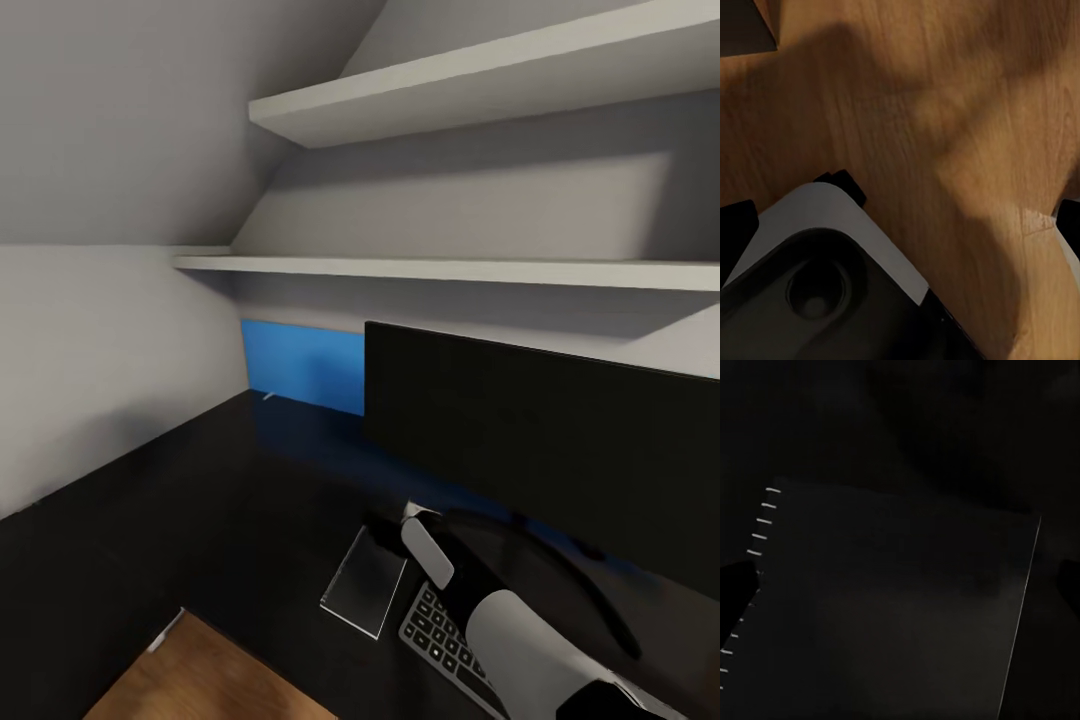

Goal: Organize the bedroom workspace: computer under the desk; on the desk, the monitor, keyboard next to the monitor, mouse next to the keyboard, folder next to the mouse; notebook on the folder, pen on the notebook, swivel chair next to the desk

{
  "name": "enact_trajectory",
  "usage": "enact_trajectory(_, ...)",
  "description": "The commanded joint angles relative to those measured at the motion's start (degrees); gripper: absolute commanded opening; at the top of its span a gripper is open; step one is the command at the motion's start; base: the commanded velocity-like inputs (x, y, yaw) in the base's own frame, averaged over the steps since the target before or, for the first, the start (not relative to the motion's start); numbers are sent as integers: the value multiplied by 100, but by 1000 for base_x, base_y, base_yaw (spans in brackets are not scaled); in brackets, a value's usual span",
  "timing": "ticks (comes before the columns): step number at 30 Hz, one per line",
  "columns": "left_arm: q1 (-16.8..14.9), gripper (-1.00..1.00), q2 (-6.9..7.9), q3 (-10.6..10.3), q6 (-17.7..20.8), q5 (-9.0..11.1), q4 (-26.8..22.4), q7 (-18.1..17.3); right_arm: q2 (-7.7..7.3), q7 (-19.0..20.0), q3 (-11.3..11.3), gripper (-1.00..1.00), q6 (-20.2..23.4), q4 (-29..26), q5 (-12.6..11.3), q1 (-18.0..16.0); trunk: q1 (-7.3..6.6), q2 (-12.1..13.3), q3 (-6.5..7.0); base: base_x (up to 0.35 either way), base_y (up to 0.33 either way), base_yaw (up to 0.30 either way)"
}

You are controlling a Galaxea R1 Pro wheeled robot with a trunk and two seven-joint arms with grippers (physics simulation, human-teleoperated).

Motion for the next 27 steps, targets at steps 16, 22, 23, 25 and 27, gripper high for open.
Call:
enact_trajectory(16, 4, 100, 25, -26, 27, 49, -21, 40, 0, -47, 14, 100, 10, 25, -94, -5, 67, -125, -60, 0, 0, 0)
enact_trajectory(22, 4, 100, 22, -26, 27, 49, -21, 40, 0, -47, 13, 100, 1, 25, -102, -1, 67, -125, -60, 0, 0, 0)
enact_trajectory(23, 4, 100, 21, -26, 27, 49, -21, 40, 0, -47, 11, 100, -1, 25, -102, 0, 67, -125, -60, 0, 0, 16)
enact_trajectory(25, 4, 100, 20, -26, 27, 49, -21, 40, 0, -47, 9, 100, -6, 25, -103, 2, 67, -125, -58, 0, 0, 83)
enact_trajectory(27, 4, 100, 19, -26, 27, 49, -21, 39, 0, -47, 7, 100, -11, 25, -103, 1, 67, -125, -55, 0, 0, 150)
